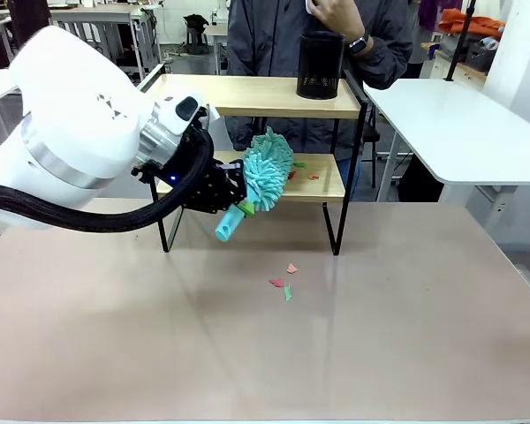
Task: Clean the shelf.
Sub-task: Clean the remaining tier of the Shelf with the Duster once objects are removed.
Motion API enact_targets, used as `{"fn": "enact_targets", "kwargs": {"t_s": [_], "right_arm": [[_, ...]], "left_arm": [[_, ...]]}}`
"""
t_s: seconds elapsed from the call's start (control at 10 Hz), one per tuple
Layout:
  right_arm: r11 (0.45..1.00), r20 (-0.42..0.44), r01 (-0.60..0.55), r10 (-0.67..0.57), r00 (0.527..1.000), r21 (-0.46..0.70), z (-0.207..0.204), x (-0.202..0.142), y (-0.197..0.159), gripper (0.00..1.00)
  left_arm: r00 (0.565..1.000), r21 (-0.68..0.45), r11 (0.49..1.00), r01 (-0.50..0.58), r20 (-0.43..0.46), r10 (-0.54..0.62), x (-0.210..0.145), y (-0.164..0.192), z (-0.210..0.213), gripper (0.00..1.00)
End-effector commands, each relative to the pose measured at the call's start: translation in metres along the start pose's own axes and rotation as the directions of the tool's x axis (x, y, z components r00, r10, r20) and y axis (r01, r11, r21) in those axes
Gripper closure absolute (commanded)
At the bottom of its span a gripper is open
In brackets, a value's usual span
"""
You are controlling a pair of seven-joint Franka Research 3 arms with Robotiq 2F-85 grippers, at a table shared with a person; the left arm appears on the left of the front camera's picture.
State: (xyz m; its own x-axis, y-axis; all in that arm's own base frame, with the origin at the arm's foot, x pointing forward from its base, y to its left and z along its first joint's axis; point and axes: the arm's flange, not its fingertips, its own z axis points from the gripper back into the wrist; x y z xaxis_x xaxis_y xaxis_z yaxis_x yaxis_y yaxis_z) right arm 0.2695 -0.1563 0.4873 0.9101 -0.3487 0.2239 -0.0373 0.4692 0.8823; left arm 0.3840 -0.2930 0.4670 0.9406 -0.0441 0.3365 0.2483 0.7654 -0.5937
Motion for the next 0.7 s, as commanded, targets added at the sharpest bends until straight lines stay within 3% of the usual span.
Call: {"fn": "enact_targets", "kwargs": {"t_s": [0.0, 0.2, 0.4, 0.6], "right_arm": [[0.999, 0.010, -0.026, 0.025, 1.000, 0.021, -0.002, 0.001, 0.000, 0.00], [0.999, 0.010, -0.026, 0.025, 1.000, 0.021, -0.002, 0.001, 0.000, 0.00], [0.999, 0.010, -0.026, 0.025, 1.000, 0.021, -0.002, 0.001, 0.000, 0.00], [0.999, 0.010, -0.026, 0.025, 1.000, 0.021, -0.002, 0.001, 0.000, 0.00]], "left_arm": [[1.000, -0.006, 1.000, 0.016, -0.016, -0.016, -0.004, -0.020, -0.014, 0.88], [0.998, -0.043, 0.998, 0.049, -0.036, -0.050, -0.009, -0.038, -0.018, 0.88], [0.991, -0.149, 0.986, 0.077, -0.097, -0.092, -0.018, -0.054, -0.017, 0.88], [0.993, -0.219, 0.974, 0.062, -0.086, -0.083, -0.019, -0.058, -0.009, 0.88]]}}
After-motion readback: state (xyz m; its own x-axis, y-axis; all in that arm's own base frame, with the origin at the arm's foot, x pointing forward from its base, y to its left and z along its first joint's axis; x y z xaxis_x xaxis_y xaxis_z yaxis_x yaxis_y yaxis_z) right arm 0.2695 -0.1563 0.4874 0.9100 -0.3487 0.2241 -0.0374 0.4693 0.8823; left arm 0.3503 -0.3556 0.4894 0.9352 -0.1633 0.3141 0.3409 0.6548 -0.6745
